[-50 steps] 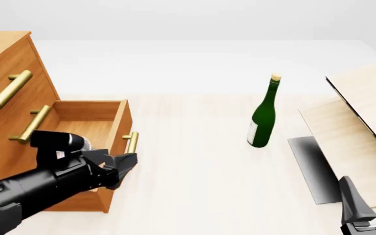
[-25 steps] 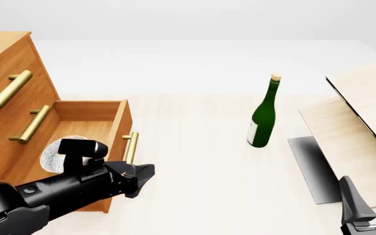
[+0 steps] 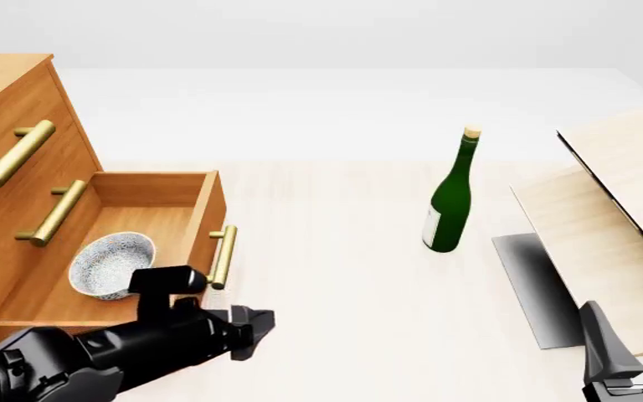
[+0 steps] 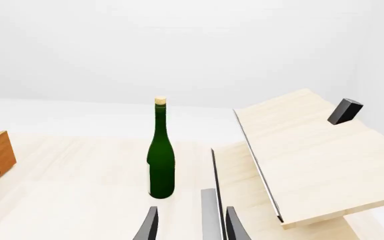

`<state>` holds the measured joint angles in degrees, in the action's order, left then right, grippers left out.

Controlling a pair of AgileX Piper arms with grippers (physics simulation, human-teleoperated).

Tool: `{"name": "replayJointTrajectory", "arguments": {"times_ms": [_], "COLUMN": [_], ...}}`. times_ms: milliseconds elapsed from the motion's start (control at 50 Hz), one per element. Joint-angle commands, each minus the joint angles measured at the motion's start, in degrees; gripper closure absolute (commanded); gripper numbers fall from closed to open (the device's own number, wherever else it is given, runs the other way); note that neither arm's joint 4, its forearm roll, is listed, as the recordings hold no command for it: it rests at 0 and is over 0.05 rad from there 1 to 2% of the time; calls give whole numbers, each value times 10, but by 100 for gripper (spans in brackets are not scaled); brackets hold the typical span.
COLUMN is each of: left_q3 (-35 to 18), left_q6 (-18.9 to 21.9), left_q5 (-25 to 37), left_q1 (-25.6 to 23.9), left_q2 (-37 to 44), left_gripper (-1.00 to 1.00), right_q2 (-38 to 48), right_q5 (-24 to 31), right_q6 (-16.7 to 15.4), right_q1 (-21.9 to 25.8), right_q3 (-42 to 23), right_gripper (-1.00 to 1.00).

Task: Put the bowl in the bottom drawer of the cabinet and close it.

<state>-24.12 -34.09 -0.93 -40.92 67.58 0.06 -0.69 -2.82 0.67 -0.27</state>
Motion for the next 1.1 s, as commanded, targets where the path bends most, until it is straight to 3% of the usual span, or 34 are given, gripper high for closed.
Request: {"name": "replayJointTrajectory", "arguments": {"times_ms": [20, 320, 1100], "left_q3": [19, 35, 65], "left_q6": [-35, -47, 56], "left_q5": [-28, -45, -30], "left_q1": [-6, 17, 191], "left_q2": [39, 57, 43], "left_gripper": [-100, -100, -100], "right_q2": [0, 0, 0], "right_q5": [0, 0, 0], "right_q6": [0, -1, -2], "right_q1": [0, 0, 0], "right_q3": [0, 0, 0], "right_gripper": [-100, -100, -100]}}
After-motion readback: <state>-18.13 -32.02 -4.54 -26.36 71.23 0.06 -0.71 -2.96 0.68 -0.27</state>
